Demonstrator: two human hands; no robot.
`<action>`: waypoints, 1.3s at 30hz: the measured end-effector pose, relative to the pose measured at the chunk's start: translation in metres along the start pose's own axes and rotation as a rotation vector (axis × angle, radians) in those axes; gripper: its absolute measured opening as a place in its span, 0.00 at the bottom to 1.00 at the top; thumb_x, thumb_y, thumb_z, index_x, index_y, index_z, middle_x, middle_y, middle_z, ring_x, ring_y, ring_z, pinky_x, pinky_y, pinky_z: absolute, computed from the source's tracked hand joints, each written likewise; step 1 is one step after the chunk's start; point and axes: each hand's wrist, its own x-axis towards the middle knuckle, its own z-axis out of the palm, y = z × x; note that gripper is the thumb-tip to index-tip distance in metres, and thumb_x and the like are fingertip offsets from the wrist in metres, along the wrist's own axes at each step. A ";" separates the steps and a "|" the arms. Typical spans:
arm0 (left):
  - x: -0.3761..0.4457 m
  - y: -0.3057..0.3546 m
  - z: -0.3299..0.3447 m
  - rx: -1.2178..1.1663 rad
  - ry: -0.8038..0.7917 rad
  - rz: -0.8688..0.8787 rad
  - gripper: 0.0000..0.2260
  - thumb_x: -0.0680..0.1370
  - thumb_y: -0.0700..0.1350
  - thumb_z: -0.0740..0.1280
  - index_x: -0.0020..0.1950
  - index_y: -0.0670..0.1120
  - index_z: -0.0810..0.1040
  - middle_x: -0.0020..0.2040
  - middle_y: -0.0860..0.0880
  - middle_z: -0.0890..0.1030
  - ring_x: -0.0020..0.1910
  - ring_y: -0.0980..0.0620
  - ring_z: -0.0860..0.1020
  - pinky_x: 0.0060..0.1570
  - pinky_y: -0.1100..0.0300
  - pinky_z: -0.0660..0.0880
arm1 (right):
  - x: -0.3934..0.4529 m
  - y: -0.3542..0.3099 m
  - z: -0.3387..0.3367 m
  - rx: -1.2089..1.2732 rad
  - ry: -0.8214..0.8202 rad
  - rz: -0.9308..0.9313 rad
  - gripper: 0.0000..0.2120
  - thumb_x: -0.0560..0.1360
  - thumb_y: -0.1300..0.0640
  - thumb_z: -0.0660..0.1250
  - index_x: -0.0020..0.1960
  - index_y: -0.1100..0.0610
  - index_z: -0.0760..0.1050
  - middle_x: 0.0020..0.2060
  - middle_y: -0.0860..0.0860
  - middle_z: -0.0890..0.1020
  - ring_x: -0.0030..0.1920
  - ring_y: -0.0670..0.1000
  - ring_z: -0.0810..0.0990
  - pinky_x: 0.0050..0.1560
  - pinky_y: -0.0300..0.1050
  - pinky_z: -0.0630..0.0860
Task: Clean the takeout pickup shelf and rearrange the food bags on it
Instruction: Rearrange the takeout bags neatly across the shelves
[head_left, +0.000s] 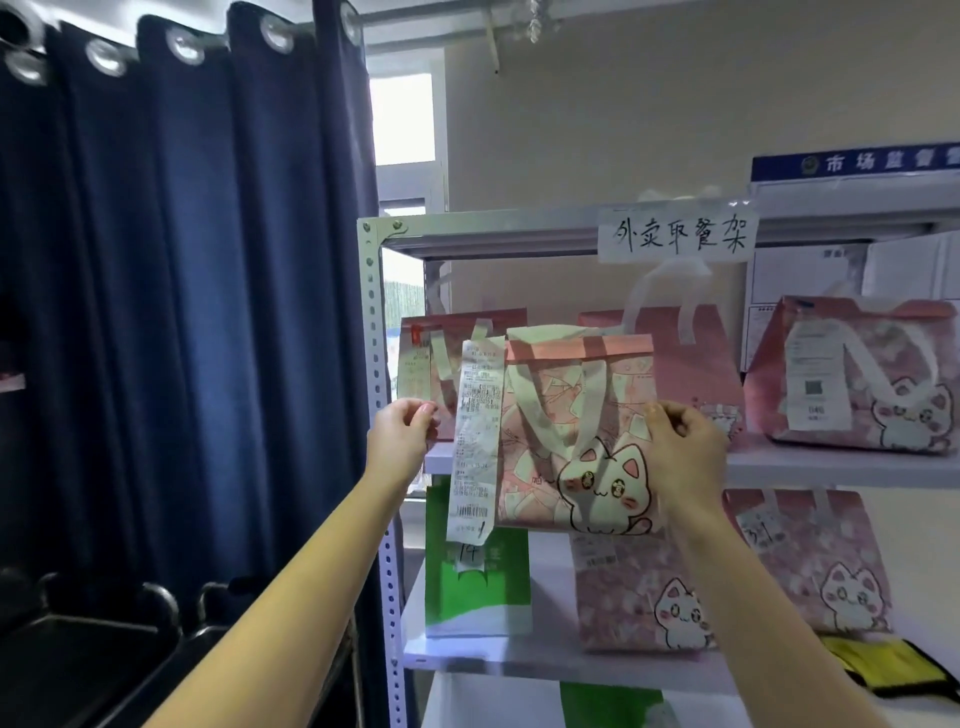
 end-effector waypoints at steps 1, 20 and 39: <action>0.005 -0.001 0.001 0.000 0.001 0.000 0.07 0.84 0.43 0.66 0.49 0.47 0.83 0.44 0.48 0.86 0.44 0.48 0.84 0.43 0.57 0.82 | 0.003 0.002 0.002 0.011 -0.002 0.009 0.05 0.81 0.52 0.69 0.47 0.48 0.82 0.44 0.49 0.86 0.49 0.53 0.85 0.56 0.59 0.83; 0.133 -0.010 0.052 0.354 0.068 0.077 0.18 0.85 0.44 0.61 0.74 0.39 0.67 0.74 0.39 0.67 0.70 0.40 0.71 0.68 0.49 0.68 | 0.022 0.006 0.006 0.113 -0.012 0.009 0.02 0.77 0.49 0.74 0.48 0.45 0.85 0.44 0.51 0.88 0.50 0.57 0.87 0.57 0.63 0.82; 0.162 -0.016 0.062 0.362 0.119 -0.059 0.22 0.82 0.34 0.60 0.76 0.35 0.60 0.71 0.34 0.68 0.67 0.32 0.72 0.63 0.44 0.71 | 0.033 0.014 -0.001 0.165 -0.004 0.027 0.04 0.79 0.56 0.73 0.46 0.52 0.85 0.43 0.54 0.88 0.48 0.58 0.87 0.60 0.63 0.81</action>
